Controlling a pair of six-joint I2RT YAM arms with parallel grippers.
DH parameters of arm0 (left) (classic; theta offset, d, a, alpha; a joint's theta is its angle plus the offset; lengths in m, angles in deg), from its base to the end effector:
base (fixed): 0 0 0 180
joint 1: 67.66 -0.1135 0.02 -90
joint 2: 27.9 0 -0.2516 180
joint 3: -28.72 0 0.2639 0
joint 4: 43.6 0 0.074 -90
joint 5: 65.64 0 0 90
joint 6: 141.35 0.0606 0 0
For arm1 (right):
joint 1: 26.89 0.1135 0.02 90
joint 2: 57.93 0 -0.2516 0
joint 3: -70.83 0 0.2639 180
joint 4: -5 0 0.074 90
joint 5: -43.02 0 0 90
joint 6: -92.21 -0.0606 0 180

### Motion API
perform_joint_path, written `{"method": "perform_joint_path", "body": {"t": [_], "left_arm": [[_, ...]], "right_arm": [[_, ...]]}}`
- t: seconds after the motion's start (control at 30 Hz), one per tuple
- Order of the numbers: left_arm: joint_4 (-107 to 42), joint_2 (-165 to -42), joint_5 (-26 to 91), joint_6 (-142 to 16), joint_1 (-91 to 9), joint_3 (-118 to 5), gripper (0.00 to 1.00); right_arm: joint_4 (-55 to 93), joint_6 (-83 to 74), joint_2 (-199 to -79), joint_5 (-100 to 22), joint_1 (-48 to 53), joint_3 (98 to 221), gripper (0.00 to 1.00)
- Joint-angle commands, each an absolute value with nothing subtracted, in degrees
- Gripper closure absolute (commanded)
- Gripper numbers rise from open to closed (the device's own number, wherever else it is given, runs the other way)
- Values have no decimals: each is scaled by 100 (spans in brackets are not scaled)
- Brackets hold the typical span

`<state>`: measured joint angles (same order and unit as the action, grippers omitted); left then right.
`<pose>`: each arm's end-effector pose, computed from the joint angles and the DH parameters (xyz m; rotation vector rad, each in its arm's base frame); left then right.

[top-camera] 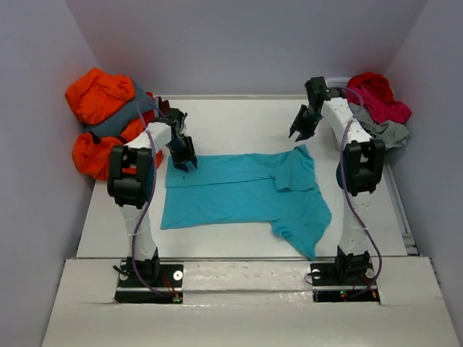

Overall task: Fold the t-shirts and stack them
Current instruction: Fold the flattened T-shirt at the center of the board.

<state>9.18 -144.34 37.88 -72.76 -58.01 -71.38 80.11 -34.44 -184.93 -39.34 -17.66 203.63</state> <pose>0.4241 -0.0865 0.1403 -0.2274 2.8092 -0.4608 0.4738 0.0852 0.2157 0.6387 2.7641 0.3763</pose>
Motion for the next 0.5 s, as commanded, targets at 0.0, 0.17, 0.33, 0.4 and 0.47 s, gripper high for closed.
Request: {"method": "perform_joint_path", "body": {"t": [0.0,0.17,0.33,0.4,0.47], "left_arm": [[988,-14163,3807,-7174,-5791,-7082,51],[997,-14181,3824,-7165,-5791,-7099,51],[1015,-14225,3824,-7174,-5791,-7143,51],[1023,-14242,3824,-7174,-5791,-7161,51],[1032,-14269,3824,-7174,-5791,-7187,51]], "right_arm": [[8449,-3321,-18774,-4179,-2029,21096,62],[8704,-3155,-19100,-4442,-2135,21379,63],[8713,-3014,-19074,-4942,-2135,20994,63],[8669,-2987,-19021,-5084,-2188,20826,63],[8582,-2970,-18977,-5216,-2188,20616,63]]}}
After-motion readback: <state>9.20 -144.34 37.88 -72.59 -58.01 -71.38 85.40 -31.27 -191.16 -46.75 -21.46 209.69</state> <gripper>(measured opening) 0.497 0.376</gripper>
